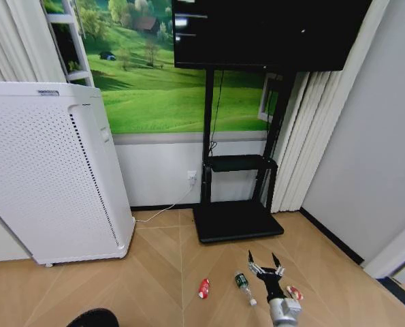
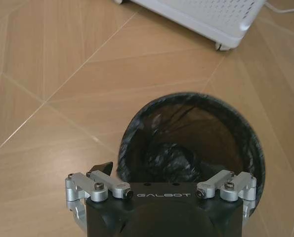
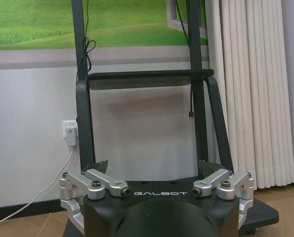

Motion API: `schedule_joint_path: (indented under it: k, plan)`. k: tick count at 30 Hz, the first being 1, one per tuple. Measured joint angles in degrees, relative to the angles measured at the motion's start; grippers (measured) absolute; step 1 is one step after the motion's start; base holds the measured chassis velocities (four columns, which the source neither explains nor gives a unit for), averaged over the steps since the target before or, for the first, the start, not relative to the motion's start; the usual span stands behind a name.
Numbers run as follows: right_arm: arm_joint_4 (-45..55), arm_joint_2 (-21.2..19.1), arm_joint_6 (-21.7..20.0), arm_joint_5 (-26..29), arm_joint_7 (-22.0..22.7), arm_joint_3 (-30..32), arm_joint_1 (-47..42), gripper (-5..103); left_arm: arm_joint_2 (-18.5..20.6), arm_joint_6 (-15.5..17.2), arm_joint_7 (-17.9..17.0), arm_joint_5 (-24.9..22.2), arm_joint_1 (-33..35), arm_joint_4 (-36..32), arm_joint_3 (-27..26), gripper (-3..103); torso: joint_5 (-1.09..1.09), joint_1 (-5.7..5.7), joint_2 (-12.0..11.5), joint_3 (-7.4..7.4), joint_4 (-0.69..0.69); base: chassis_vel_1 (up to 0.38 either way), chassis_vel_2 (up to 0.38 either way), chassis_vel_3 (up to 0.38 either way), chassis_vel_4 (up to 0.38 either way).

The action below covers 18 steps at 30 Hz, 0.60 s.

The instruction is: Pick up the trash bin and place the garbage on the floor into it.

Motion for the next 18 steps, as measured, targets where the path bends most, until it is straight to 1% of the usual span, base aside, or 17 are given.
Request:
schedule_joint_path:
  k: [1,3,4,6,11,12,18]
  plan:
    - [0.0,0.0,0.0,0.0,0.0,0.0,0.0,100,0.0,0.0,0.0,0.0,0.0,0.0,0.0,100,0.00,0.00,0.0,0.00,0.00,0.000,0.000,0.000,0.000]
    - [-1.7,-0.1,-0.1,0.2,0.0,-0.3,1.7,100,-0.3,0.4,-1.7,-2.6,1.1,0.1,-0.3,100,-0.02,0.01,0.0,0.03,-0.02,0.000,0.000,0.000,0.000]
    - [-1.7,-0.1,-0.1,0.2,0.0,-0.3,1.7,100,-0.3,0.4,-1.7,-2.6,1.1,0.1,-0.3,100,-0.02,0.01,0.0,0.03,-0.02,0.000,0.000,0.000,0.000]
    - [-2.9,-0.4,-0.3,0.6,0.0,-0.4,2.9,100,-0.4,0.6,-3.0,-3.3,1.3,0.3,-0.2,100,-0.03,0.02,0.1,0.06,-0.02,0.000,0.000,0.000,0.000]
    - [-4.2,-0.4,-0.4,0.8,-0.1,-0.2,3.6,100,0.0,0.6,-2.8,-3.4,-0.1,0.4,0.4,100,-0.03,0.03,0.1,0.09,-0.02,0.000,0.000,0.000,0.000]
    - [-4.3,-0.5,-0.4,0.9,-0.1,-0.2,3.6,100,0.1,0.7,-3.1,-4.0,-0.6,0.4,0.9,100,-0.02,0.04,0.1,0.10,-0.04,0.000,0.000,0.000,0.000]
    - [-4.5,-1.4,-0.9,1.6,-0.1,-0.2,4.0,100,-0.5,1.2,-3.7,-5.1,-1.1,0.5,2.7,100,-0.02,0.05,0.2,0.12,-0.02,0.000,0.000,0.000,0.000]
